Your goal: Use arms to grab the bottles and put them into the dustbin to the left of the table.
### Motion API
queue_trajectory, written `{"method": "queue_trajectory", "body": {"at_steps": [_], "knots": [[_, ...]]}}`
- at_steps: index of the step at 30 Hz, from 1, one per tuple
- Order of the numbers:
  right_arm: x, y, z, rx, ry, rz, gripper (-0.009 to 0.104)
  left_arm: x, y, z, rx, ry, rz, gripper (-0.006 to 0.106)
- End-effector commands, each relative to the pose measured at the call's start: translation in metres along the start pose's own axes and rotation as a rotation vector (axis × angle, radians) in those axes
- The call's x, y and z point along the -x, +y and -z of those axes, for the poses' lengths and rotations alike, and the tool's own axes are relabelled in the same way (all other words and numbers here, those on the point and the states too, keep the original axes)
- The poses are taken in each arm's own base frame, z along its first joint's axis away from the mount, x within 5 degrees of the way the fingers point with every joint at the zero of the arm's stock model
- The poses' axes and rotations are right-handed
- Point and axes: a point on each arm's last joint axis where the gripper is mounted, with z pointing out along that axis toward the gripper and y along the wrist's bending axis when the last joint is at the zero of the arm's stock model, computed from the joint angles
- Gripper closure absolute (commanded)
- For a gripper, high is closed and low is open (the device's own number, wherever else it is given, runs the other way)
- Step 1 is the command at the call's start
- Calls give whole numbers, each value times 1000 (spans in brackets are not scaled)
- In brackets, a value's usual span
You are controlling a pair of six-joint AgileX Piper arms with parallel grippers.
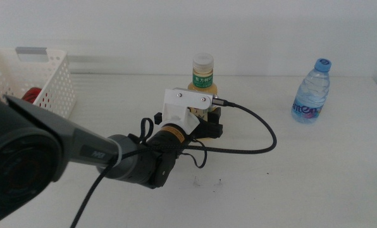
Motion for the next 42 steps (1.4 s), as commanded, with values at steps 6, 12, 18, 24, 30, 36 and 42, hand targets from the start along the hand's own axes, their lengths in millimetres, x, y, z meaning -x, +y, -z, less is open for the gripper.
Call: {"method": "queue_trajectory", "body": {"at_steps": [6,12,18,24,30,36,42], "knots": [[0,-1,0,-11,-6,12,18,-8,3,-29,8,-31,9,7],[0,-1,0,-11,-6,12,18,-12,3,-38,19,-29,-3,7],[0,-1,0,-11,-6,12,18,-4,0,-35,7,-11,-119,20],[0,-1,0,-11,-6,12,18,44,-18,-11,-75,122,-244,65],[0,-1,0,-11,-6,12,18,109,-30,53,-117,347,-282,102],[0,-1,0,-11,-6,12,18,172,-11,117,-62,457,-261,102],[0,-1,0,-11,-6,12,18,218,58,130,89,652,-142,102]]}}
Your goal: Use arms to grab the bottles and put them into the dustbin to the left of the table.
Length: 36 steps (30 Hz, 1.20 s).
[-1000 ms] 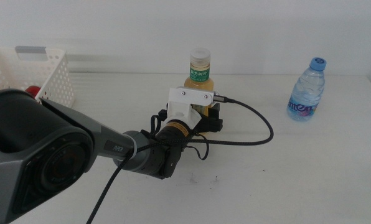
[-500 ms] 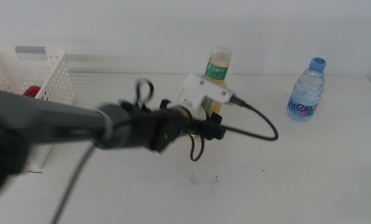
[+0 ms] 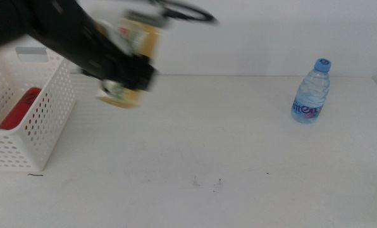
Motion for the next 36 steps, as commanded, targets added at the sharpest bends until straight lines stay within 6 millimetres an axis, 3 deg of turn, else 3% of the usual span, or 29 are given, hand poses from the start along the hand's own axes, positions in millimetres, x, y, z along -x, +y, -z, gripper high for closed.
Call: {"method": "queue_trajectory", "body": {"at_steps": [1,5,9,16,25,36], "knots": [[0,-1,0,-11,-6,12,18,12,30,19,19,24,54,102],[0,-1,0,-11,-6,12,18,20,85,33,79,132,157,102],[0,-1,0,-11,-6,12,18,28,135,49,106,74,208,102],[0,-1,0,-11,-6,12,18,-8,193,54,235,158,266,102],[0,-1,0,-11,-6,12,18,-49,218,11,207,350,256,102],[0,-1,0,-11,-6,12,18,-73,232,-44,138,499,226,102]]}}
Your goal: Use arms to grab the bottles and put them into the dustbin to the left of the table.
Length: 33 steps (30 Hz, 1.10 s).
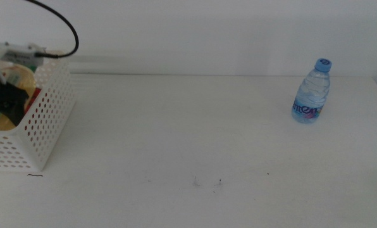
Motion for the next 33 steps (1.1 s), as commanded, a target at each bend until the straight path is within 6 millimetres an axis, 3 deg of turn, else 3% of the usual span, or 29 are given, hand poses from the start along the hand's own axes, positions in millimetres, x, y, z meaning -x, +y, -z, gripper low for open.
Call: {"method": "queue_trajectory", "body": {"at_steps": [1,5,9,11,16,18,23,26,29,31,33], "knots": [[0,-1,0,-11,-6,12,18,3,2,1,14,-26,-2,102],[0,-1,0,-11,-6,12,18,5,5,-12,18,2,22,100],[0,-1,0,-11,-6,12,18,7,6,-16,25,-13,41,87],[0,-1,0,-11,-6,12,18,8,7,-16,32,-23,37,73],[0,-1,0,-11,-6,12,18,9,9,-14,58,-29,11,19],[0,-1,0,-11,-6,12,18,8,10,-9,60,-16,11,6],[0,-1,0,-11,-6,12,18,9,8,25,86,-87,34,7],[0,-1,0,-11,-6,12,18,3,-5,64,65,-197,56,7],[0,-1,0,-11,-6,12,18,-5,-33,100,4,-331,69,7],[0,-1,0,-11,-6,12,18,-12,-63,121,-19,-454,27,7],[0,-1,0,-11,-6,12,18,-20,-97,129,-31,-564,-37,7]]}}
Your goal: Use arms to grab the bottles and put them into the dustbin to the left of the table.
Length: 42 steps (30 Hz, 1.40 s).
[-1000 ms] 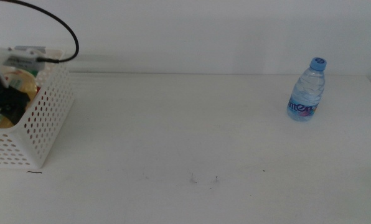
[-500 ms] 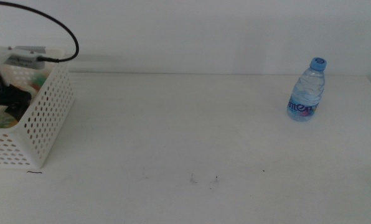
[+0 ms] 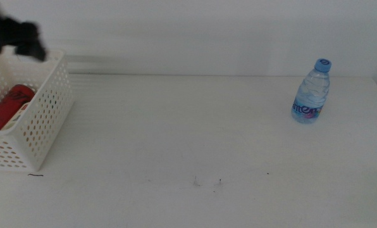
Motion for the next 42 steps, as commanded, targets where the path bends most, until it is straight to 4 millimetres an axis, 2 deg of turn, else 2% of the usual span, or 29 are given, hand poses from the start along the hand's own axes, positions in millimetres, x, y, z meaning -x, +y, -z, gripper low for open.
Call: {"method": "queue_trajectory", "body": {"at_steps": [1,4,7,9,12,16,25,29,34,38,42], "knots": [[0,-1,0,-11,-6,12,18,-3,-43,18,-55,-167,-38,7],[0,-1,0,-11,-6,12,18,-24,-93,37,-98,-369,-123,7],[0,-1,0,-11,-6,12,18,-57,-133,40,-163,-513,-198,7],[0,-1,0,-11,-6,12,18,-84,-150,36,-206,-557,-220,7],[0,-1,0,-11,-6,12,18,-118,-164,35,-259,-585,-253,7],[0,-1,0,-11,-6,12,18,-141,-166,47,-291,-627,-270,7],[0,-1,0,-11,-6,12,18,-151,-156,80,-297,-734,-267,7],[0,-1,0,-11,-6,12,18,-162,-157,86,-363,-652,-206,7],[0,-1,0,-11,-6,12,18,-156,-160,97,-413,-552,-175,7],[0,-1,0,-11,-6,12,18,-150,-160,108,-414,-570,-188,7],[0,-1,0,-11,-6,12,18,-148,-159,110,-407,-608,-182,7]]}}
